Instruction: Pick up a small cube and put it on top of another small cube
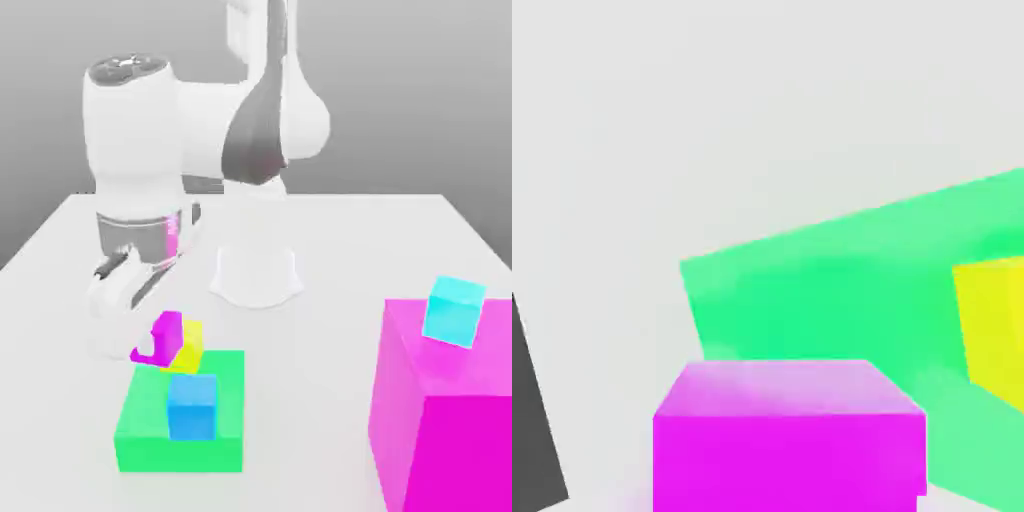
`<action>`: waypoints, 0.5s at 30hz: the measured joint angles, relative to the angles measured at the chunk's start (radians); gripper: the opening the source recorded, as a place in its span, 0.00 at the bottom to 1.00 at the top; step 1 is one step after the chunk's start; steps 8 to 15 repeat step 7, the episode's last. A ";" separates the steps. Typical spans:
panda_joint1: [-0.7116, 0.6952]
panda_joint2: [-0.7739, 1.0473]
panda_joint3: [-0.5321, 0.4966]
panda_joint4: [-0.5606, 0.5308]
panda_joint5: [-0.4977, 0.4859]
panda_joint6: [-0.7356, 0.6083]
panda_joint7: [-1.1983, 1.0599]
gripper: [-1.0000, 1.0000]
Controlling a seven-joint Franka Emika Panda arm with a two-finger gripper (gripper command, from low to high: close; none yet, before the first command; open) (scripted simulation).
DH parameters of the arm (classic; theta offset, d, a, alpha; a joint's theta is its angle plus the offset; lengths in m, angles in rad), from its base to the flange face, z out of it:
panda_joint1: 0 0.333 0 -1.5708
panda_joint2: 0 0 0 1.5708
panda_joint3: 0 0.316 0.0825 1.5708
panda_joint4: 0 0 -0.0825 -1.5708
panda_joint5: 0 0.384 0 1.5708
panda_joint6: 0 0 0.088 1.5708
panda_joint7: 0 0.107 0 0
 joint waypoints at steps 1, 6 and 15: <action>0.001 0.023 0.004 -0.004 -0.009 0.027 0.006 0.00; 0.002 0.107 0.007 -0.020 -0.036 0.125 0.025 1.00; 0.002 0.107 0.007 -0.020 -0.036 0.125 0.025 1.00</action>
